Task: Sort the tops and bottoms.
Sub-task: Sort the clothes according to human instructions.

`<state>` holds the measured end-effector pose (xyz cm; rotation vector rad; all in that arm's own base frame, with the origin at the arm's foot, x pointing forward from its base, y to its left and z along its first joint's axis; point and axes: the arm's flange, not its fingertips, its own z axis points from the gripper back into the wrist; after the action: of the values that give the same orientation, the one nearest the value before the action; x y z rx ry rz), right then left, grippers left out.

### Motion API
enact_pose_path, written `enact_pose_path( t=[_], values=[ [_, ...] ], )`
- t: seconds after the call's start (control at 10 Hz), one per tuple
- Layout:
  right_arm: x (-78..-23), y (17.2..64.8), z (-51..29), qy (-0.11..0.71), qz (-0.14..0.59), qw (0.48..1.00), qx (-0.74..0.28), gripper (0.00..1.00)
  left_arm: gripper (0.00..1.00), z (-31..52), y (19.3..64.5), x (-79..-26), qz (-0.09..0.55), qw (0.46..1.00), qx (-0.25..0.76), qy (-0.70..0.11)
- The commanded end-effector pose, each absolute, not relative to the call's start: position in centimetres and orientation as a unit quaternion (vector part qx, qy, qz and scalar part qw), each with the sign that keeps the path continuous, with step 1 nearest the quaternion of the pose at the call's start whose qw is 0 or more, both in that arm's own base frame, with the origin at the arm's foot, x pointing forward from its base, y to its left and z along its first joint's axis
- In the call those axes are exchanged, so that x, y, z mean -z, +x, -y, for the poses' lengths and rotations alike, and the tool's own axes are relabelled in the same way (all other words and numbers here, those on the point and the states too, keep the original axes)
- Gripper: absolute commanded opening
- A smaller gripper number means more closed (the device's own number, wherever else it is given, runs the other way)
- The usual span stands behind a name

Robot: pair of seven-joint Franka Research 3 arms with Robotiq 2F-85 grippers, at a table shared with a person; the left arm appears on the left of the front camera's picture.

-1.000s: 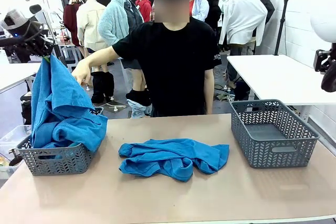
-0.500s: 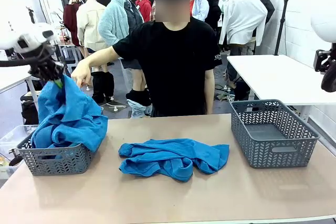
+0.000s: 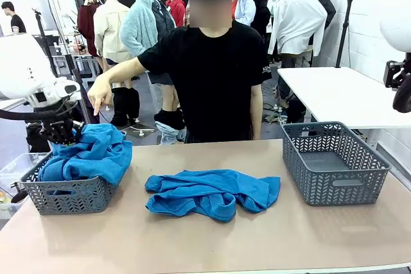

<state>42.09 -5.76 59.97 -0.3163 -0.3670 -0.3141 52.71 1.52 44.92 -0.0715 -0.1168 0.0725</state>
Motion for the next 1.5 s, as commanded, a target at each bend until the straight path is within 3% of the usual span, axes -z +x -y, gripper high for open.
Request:
enact_pose_path(
  t=[0.0, 0.2, 0.6, 1.1, 1.4],
  values=[
    [-60.1, 42.2, 5.6, -0.154, 0.178, 0.958, 0.164, 1.00, 0.00, -1.6, 51.9, -44.7, 0.042, 0.998, -0.050, -0.012],
    [-60.1, 42.2, 5.6, -0.154, 0.178, 0.958, 0.164, 1.00, 0.00, -1.4, 51.2, -43.7, 0.034, 0.998, -0.052, 0.005],
    [-60.1, 42.2, 5.6, -0.154, 0.178, 0.958, 0.164, 1.00, 0.00, -0.7, 50.9, -46.8, 0.080, 0.996, -0.037, -0.013],
    [-60.1, 42.2, 5.6, -0.154, 0.178, 0.958, 0.164, 1.00, 0.96, -0.5, 50.4, -49.4, 0.106, 0.994, -0.031, -0.010],
    [-60.1, 42.2, 5.6, -0.154, 0.178, 0.958, 0.164, 1.00, 1.00, -0.2, 50.3, -52.8, 0.158, 0.987, -0.026, -0.008]
  ],
)
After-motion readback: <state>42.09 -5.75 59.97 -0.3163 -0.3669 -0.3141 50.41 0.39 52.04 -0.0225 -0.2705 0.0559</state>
